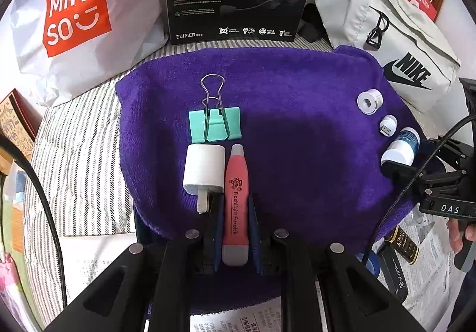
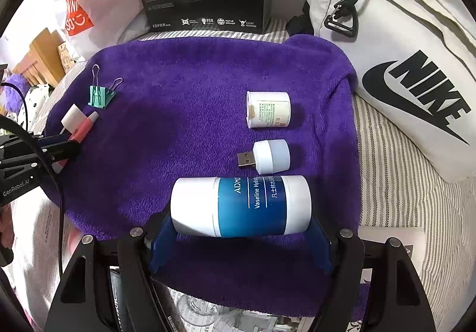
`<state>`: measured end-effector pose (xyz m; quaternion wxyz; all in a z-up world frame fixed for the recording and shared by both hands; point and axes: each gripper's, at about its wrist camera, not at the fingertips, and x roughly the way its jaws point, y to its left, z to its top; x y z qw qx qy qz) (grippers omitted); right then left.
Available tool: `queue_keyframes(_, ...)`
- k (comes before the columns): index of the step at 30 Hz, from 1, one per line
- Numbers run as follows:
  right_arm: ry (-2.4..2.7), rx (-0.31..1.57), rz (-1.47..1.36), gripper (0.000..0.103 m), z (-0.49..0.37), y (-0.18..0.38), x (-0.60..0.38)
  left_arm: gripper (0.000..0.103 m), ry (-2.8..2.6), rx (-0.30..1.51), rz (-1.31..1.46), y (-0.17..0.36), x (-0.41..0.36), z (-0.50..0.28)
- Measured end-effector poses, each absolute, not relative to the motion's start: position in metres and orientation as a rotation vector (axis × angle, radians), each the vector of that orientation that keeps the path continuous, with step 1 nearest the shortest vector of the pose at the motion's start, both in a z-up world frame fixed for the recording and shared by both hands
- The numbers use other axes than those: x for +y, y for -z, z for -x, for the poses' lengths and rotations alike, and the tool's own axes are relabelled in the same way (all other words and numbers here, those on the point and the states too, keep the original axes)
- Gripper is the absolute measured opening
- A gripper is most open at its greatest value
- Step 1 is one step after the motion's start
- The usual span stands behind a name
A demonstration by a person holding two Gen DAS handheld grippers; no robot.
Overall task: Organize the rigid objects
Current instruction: 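Open the left tool beside the charger while the right tool releases the bottle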
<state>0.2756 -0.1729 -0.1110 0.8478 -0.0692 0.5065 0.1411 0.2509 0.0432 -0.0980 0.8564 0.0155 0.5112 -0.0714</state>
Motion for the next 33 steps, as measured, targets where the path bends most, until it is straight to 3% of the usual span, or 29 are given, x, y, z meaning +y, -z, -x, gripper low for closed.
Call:
queue_keyframes(12,-0.311,1.070,0.185,0.075,-0.276,0.113,-0.169,0.016,0.129,1.080,-0.078,0.099,0.033,-0.247)
queue_keyframes(27,-0.300,1.094,0.128,0.080,-0.257,0.089,-0.183,0.045,0.117,1.093,-0.051,0.083,0.027,-0.222)
queue_keyframes(33,-0.292,1.077,0.128,0.080,-0.236,0.076,-0.189,0.046,0.107,1.069,-0.042,0.065,0.027,-0.203)
